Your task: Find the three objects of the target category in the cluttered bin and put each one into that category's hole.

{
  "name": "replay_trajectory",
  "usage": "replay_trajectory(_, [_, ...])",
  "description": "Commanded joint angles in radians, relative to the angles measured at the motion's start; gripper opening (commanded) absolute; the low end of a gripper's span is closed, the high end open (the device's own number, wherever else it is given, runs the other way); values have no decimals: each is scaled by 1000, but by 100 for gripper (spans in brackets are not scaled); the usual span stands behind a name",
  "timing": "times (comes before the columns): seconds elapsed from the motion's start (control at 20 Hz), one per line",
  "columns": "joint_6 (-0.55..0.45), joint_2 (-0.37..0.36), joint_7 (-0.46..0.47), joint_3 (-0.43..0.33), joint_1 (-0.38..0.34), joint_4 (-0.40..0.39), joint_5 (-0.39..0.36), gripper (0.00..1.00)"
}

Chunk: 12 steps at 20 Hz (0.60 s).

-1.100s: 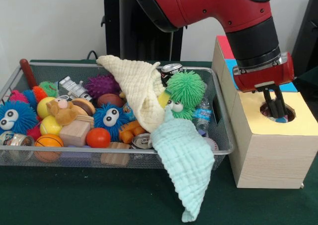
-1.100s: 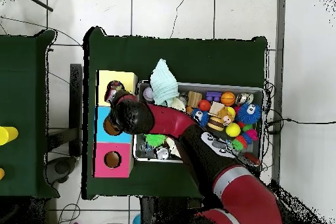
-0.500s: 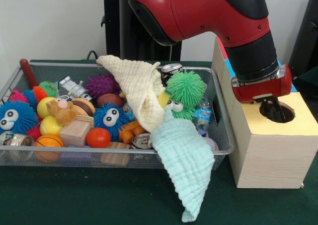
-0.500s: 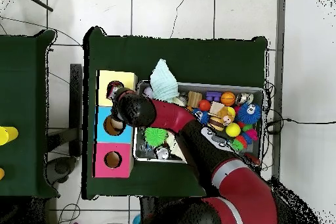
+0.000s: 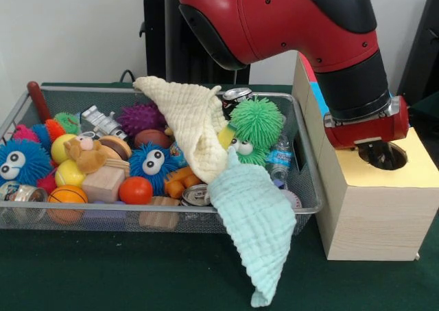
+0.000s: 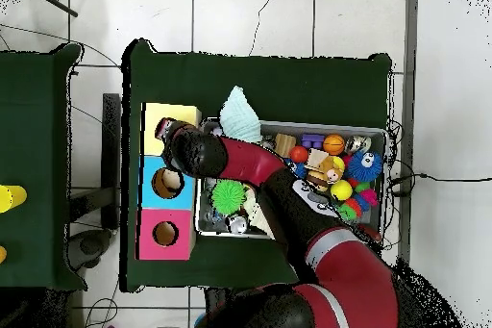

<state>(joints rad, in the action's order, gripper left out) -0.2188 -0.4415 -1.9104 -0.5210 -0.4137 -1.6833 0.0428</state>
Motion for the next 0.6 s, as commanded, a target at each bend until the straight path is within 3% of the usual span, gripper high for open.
replay_trajectory(0.05, [-55, 129, -74, 89, -3, 74, -5, 0])
replay_trajectory(0.6, [-68, -10, -93, -21, -90, -83, 3, 0])
